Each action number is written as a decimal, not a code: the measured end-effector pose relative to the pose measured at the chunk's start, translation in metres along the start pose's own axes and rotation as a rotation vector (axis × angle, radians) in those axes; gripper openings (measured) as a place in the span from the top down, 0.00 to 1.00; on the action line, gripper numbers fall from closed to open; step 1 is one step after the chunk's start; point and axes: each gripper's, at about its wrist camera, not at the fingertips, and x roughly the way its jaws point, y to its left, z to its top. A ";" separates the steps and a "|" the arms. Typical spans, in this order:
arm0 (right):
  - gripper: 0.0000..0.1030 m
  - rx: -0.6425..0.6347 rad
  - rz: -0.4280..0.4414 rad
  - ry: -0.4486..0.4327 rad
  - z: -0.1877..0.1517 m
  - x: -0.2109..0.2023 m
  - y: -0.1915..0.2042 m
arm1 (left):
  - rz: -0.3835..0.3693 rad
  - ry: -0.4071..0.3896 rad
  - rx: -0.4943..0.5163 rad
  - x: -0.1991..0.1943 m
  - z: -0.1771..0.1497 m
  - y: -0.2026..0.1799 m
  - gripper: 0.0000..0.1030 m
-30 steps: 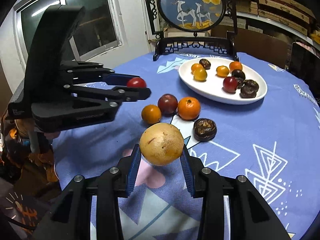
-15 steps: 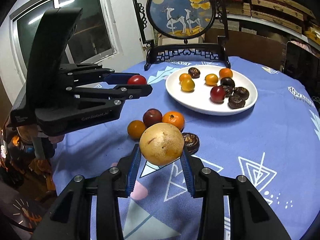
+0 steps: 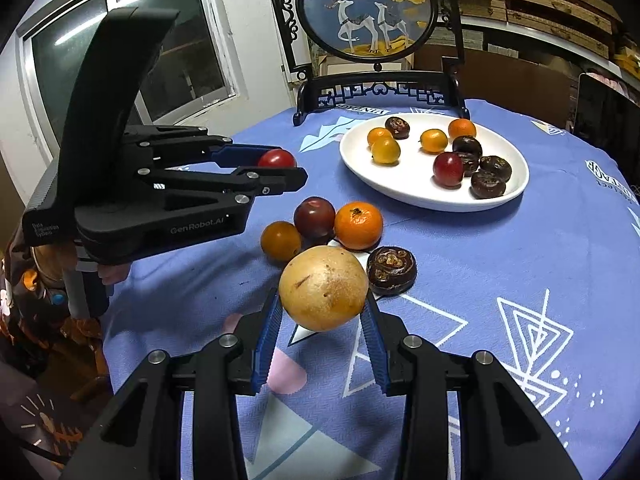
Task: Organize fruits
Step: 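Place red tomato on plate with left tool while right tool places pale fruit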
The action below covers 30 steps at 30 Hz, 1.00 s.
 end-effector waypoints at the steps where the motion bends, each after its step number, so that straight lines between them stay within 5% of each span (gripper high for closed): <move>1: 0.61 0.001 -0.001 0.001 0.000 0.000 0.001 | 0.000 -0.002 0.000 -0.001 -0.001 0.000 0.73; 12: 0.61 -0.019 0.001 0.026 -0.008 -0.001 0.009 | 0.018 -0.012 -0.018 -0.013 -0.010 0.014 0.73; 18: 0.61 -0.044 -0.002 0.082 -0.016 0.012 0.009 | 0.006 0.058 -0.028 -0.002 -0.026 0.027 0.73; 30: 0.61 -0.003 -0.133 -0.133 0.092 -0.009 -0.042 | 0.059 -0.022 -0.164 0.036 0.080 0.045 0.73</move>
